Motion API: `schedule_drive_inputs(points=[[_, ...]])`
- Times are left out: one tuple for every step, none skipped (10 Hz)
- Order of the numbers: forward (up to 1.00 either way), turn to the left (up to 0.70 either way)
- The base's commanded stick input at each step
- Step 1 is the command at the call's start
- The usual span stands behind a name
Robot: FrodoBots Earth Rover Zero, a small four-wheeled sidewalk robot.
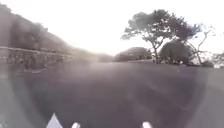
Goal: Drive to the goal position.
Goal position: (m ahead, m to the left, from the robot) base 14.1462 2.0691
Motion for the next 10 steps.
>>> schedule_drive_inputs(points=[[0.7, 0.0], [0.7, 0.0], [0.7, -0.31], [0.7, -0.27], [0.7, 0.0], [0.7, 0.0], [0.7, 0.0], [0.7, 0.0], [0.7, 0.0], [0.7, 0.0]])
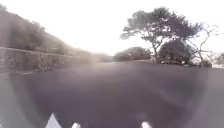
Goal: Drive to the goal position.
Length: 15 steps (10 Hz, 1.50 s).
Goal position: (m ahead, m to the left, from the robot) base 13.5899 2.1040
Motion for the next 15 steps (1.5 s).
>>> schedule_drive_inputs(points=[[0.7, 0.0], [0.7, 0.0], [0.7, 0.0], [0.7, 0.0], [0.7, 0.0], [0.7, 0.0], [0.7, 0.0], [0.7, 0.0], [0.7, 0.0], [0.7, 0.0], [0.7, 0.0], [0.7, 0.0], [0.7, 0.0], [0.7, 0.0], [0.7, 0.0]])
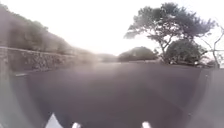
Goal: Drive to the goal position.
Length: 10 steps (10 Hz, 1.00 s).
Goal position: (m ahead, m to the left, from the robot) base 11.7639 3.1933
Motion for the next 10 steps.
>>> schedule_drive_inputs(points=[[0.7, 0.0], [0.7, 0.0], [0.7, 0.0], [0.7, 0.0], [0.7, 0.0], [0.7, 0.0], [0.7, 0.0], [0.7, 0.0], [0.7, 0.0], [0.7, 0.0]])
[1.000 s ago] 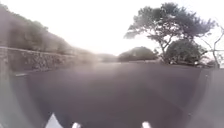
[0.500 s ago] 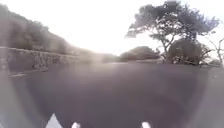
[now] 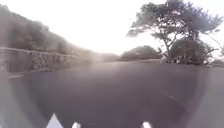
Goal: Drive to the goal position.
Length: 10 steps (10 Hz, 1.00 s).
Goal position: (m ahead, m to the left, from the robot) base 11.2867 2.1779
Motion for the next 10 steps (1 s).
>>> schedule_drive_inputs(points=[[0.7, 0.0], [0.7, 0.0], [0.7, 0.0], [0.7, 0.0], [0.7, 0.0], [0.7, 0.0], [0.7, 0.0], [0.7, 0.0], [0.7, 0.0], [0.7, 0.0]])
